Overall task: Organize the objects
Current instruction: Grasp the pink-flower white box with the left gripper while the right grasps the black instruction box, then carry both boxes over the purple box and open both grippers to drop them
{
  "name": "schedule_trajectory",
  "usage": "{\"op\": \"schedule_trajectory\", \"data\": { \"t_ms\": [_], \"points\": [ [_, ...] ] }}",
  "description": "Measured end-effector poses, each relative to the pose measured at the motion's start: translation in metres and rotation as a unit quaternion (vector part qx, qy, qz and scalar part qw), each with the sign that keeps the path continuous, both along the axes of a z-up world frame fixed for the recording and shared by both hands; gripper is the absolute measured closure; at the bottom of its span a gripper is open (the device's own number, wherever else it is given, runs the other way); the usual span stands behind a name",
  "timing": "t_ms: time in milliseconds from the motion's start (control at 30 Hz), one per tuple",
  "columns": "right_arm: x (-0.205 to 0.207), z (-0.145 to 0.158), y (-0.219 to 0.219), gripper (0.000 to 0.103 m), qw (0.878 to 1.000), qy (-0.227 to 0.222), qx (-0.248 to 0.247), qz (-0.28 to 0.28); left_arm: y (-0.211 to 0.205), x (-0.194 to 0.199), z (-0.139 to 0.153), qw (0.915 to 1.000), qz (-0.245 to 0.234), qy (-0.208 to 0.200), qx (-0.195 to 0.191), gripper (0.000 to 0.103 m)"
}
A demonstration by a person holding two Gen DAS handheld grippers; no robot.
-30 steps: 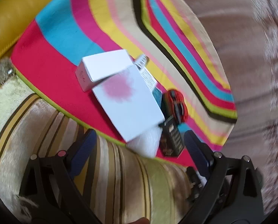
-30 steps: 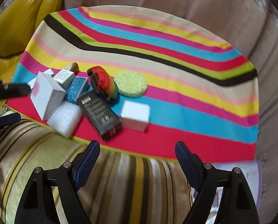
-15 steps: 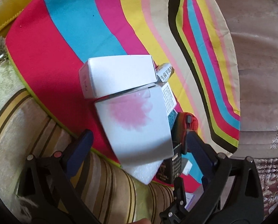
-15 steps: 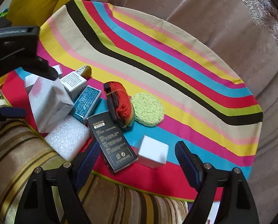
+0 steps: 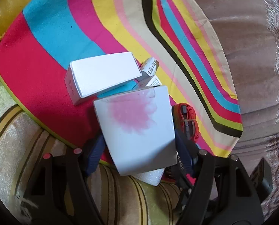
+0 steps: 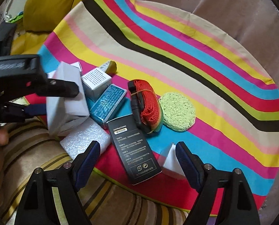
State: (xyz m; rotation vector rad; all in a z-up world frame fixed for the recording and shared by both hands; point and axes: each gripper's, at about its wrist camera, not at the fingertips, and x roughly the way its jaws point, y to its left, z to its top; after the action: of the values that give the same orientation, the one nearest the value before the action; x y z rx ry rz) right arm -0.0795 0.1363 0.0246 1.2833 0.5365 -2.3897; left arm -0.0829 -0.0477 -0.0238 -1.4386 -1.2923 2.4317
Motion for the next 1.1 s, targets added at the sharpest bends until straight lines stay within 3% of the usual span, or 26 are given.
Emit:
{"op": "schedule_trajectory", "data": {
  "t_ms": [133,500,567,600,700,1100],
  "points": [
    [-0.006,-0.006,0.002,0.035,1.000,-0.023,0.001,0.004,-0.001,0.004,0.008,0.9996,0.008,0.020,-0.019,0.029],
    [0.002,-0.015,-0.015,0.039,0.998,-0.017,0.032,0.048,0.001,0.007,0.018,0.9968,0.001,0.054,-0.059,0.031],
    [0.002,-0.021,-0.018,0.059,0.997,-0.028,0.037,0.059,0.000,0.007,0.018,0.9967,0.000,0.055,-0.060,0.031],
    [0.000,-0.022,-0.019,0.061,0.997,-0.033,0.035,0.061,0.001,0.007,0.020,0.9967,0.002,0.055,-0.060,0.031],
    [-0.001,-0.023,-0.012,0.063,0.997,-0.044,0.009,0.056,0.000,0.009,0.025,0.9960,0.001,0.064,-0.062,0.031],
    [0.030,0.010,0.019,0.063,0.995,-0.014,-0.096,-0.001,0.006,0.022,0.045,0.9892,-0.017,0.096,-0.109,0.032]
  ]
}}
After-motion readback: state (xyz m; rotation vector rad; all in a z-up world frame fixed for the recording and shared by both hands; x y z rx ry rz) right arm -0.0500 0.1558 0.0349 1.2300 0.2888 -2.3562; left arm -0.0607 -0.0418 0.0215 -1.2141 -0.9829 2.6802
